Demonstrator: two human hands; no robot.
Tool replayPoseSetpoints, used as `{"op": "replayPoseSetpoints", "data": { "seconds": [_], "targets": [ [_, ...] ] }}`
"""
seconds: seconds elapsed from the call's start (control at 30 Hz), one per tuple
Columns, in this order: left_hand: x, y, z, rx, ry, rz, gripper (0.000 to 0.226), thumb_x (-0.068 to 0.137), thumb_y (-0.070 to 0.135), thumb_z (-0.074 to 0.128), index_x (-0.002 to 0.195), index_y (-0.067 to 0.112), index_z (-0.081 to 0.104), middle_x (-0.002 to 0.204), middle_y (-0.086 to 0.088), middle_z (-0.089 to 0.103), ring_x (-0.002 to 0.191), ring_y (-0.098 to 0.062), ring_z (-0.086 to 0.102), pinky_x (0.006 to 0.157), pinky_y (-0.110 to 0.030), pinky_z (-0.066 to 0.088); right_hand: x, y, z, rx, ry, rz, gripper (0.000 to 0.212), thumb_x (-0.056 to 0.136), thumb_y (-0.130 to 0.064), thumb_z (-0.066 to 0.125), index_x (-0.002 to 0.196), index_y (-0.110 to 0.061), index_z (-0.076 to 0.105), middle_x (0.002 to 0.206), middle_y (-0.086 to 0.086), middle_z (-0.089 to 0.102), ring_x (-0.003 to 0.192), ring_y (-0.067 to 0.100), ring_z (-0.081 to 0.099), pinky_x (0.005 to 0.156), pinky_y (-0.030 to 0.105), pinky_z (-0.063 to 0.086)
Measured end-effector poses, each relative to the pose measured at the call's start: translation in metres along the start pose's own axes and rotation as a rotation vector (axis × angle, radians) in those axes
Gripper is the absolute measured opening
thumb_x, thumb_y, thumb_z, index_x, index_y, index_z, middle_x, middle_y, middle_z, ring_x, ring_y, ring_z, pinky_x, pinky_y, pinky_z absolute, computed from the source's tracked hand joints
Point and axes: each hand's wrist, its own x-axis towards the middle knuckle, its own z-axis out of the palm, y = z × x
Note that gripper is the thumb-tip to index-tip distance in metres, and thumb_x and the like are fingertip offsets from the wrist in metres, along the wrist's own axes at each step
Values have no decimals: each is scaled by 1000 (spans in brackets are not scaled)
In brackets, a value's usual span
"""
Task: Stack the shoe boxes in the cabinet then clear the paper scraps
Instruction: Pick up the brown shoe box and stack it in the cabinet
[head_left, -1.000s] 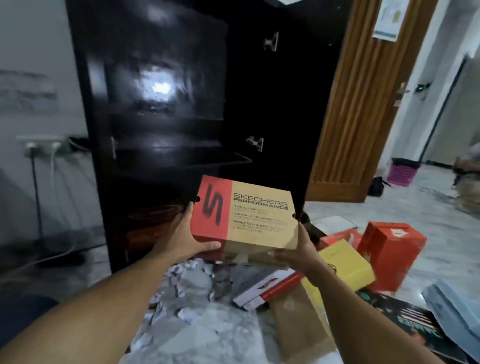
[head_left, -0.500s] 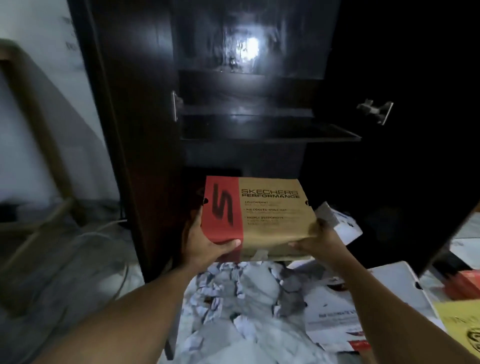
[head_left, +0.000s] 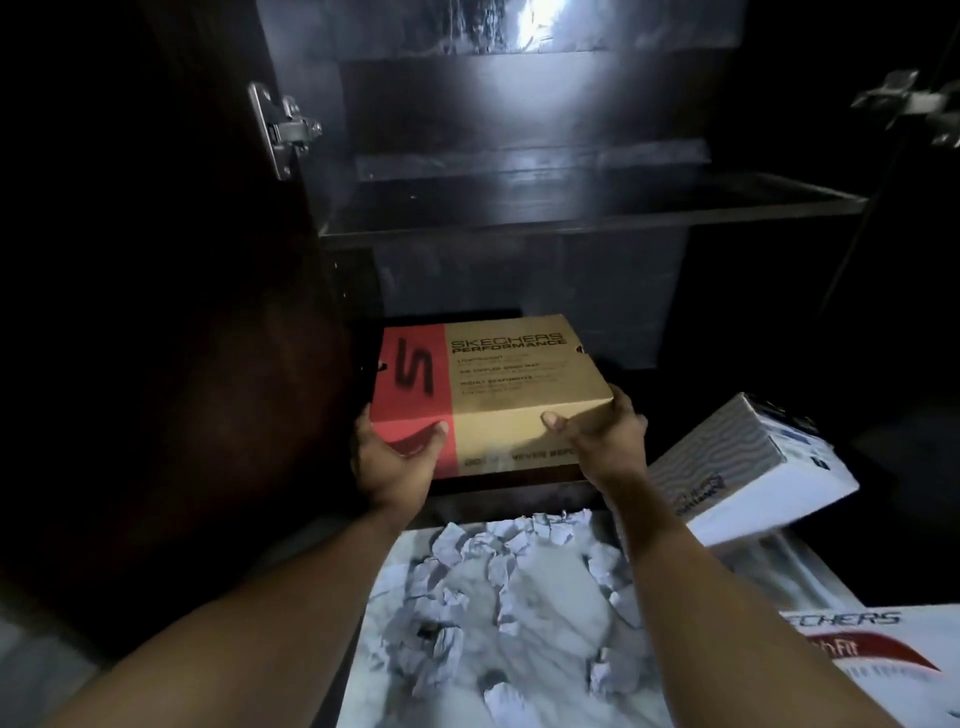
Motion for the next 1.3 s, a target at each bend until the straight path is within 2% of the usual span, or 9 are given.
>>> {"op": "replayPoseSetpoints", "data": {
  "seconds": [0.17,0.3,0.37,0.5,0.6,0.77,0.9,1.0,1.3],
  "targets": [
    [-1,4,22,-151,163,-57,77,69,18,90,125,-3,41,113,-9,56,99,-26,60,83,-22,42,3,5,31,72,132,-105,93,80,-22,82,152,-18,23,138,3,34,126,15,43,108,28,39],
    [6,13,54,-278,309,-78,65,71,5,87,114,-11,42,118,-21,48,100,-23,51,81,-4,36,18,6,50,92,117,-127,86,84,-11,77,151,-18,23,144,4,33,127,11,41,92,-1,34],
    [14,12,68,-265,328,-74,61,72,6,86,114,-12,46,119,-24,46,106,-29,52,91,-10,35,29,10,52,50,78,-114,93,85,-10,75,156,-21,15,155,6,23,129,11,39,93,5,29],
    [30,2,81,-115,231,-5,64,77,18,79,128,-4,48,136,-25,40,124,-40,48,109,-38,37,49,20,57,-49,6,-140,100,89,-21,73,159,-28,2,159,5,11,125,10,40,100,21,34],
    [40,-7,78,31,124,66,71,79,6,76,143,1,45,151,-21,28,119,-10,43,107,-10,26,62,24,67,-101,-29,-156,99,90,-23,71,158,-30,0,161,5,11,139,22,37,104,24,33],
    [67,-16,73,212,-90,-10,84,86,16,73,156,12,26,161,-9,11,140,-22,35,113,-19,22,75,34,86,-75,-105,-170,97,89,-8,68,159,-22,2,166,3,5,152,20,14,123,38,22],
    [68,-22,73,241,-158,-7,89,86,17,74,158,15,21,162,-7,5,136,-11,32,115,-14,14,91,34,90,-109,-152,-98,100,90,-5,65,159,-24,-4,166,1,-12,153,22,1,119,33,17],
    [69,-24,72,244,-177,-13,91,85,19,75,158,17,21,162,-7,5,145,-20,27,121,-24,18,96,32,85,-122,-177,-116,106,78,-21,71,157,-34,2,165,-2,-4,152,28,10,119,52,28],
    [54,19,43,191,-269,-99,96,85,19,76,158,14,15,157,-8,19,142,-20,32,119,-22,16,59,9,57,-231,-137,-168,90,77,-37,77,152,-27,29,148,7,35,137,28,38,110,51,42]
  ]
}}
